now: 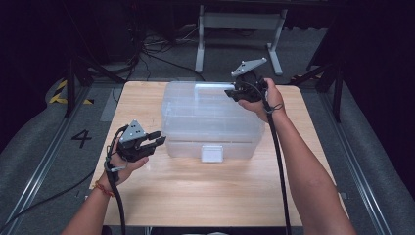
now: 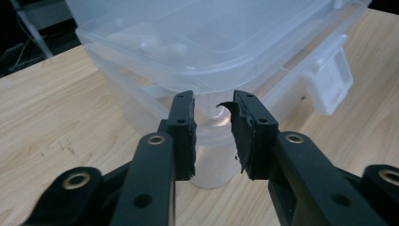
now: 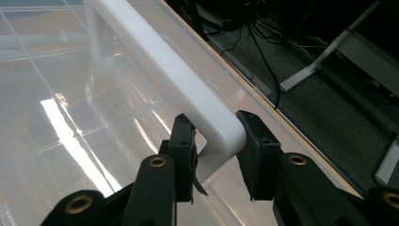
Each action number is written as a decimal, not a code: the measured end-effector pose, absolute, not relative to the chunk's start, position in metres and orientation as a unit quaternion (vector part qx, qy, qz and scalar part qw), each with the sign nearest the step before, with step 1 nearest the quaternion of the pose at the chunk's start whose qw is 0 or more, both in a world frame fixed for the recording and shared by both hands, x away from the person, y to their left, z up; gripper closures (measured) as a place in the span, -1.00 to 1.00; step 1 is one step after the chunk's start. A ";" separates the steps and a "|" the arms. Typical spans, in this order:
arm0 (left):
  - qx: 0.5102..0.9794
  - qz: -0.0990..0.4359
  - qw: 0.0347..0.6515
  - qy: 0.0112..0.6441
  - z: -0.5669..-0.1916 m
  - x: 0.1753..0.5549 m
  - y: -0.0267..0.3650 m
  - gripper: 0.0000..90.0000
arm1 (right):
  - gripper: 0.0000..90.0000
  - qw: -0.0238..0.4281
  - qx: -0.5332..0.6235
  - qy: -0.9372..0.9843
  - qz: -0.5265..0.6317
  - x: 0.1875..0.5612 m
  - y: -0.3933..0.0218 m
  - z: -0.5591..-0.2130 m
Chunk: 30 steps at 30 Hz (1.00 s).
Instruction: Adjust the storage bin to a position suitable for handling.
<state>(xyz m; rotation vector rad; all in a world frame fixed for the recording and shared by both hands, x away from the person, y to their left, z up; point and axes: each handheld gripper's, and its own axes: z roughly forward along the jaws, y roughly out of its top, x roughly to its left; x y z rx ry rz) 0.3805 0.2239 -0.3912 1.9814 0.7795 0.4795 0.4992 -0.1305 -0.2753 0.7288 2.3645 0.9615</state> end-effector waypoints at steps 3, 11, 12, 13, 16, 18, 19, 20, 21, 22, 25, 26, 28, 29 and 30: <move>0.804 0.191 0.464 0.319 -0.392 0.382 0.226 0.67 | 0.54 0.239 0.267 0.864 0.354 0.499 -0.132 -0.275; 0.804 0.187 0.465 0.320 -0.394 0.384 0.226 0.65 | 0.54 0.242 0.267 0.863 0.353 0.499 -0.133 -0.272; 0.804 0.186 0.465 0.320 -0.394 0.384 0.225 0.65 | 0.54 0.242 0.267 0.863 0.353 0.499 -0.133 -0.272; 0.805 0.188 0.465 0.318 -0.394 0.384 0.224 0.64 | 0.54 0.243 0.268 0.863 0.354 0.500 -0.133 -0.271; 0.810 0.188 0.460 0.311 -0.393 0.383 0.219 0.65 | 0.54 0.243 0.269 0.863 0.352 0.501 -0.133 -0.269; 0.812 0.190 0.458 0.308 -0.394 0.384 0.217 0.65 | 0.54 0.244 0.269 0.863 0.352 0.502 -0.133 -0.268; 0.813 0.194 0.457 0.306 -0.394 0.385 0.216 0.67 | 0.54 0.244 0.270 0.863 0.351 0.502 -0.133 -0.268; 0.813 0.192 0.455 0.308 -0.395 0.386 0.215 0.69 | 0.54 0.243 0.270 0.863 0.350 0.502 -0.133 -0.268; 0.813 0.190 0.455 0.309 -0.395 0.387 0.214 0.70 | 0.54 0.243 0.269 0.863 0.351 0.502 -0.133 -0.268; 0.814 0.191 0.452 0.310 -0.396 0.387 0.214 0.71 | 0.54 0.242 0.269 0.864 0.351 0.501 -0.133 -0.268; 0.814 0.192 0.454 0.308 -0.396 0.388 0.213 0.80 | 0.54 0.242 0.267 0.865 0.349 0.500 -0.133 -0.269; 0.811 0.195 0.460 0.305 -0.396 0.388 0.214 0.84 | 0.54 0.241 0.265 0.866 0.348 0.500 -0.133 -0.269; 0.809 0.193 0.463 0.306 -0.396 0.388 0.214 0.86 | 0.54 0.242 0.265 0.867 0.347 0.499 -0.133 -0.269; 0.809 0.195 0.461 0.307 -0.396 0.388 0.214 0.90 | 0.54 0.242 0.263 0.867 0.347 0.499 -0.133 -0.269; 0.809 0.197 0.459 0.308 -0.396 0.389 0.214 0.92 | 0.54 0.241 0.263 0.867 0.348 0.498 -0.134 -0.270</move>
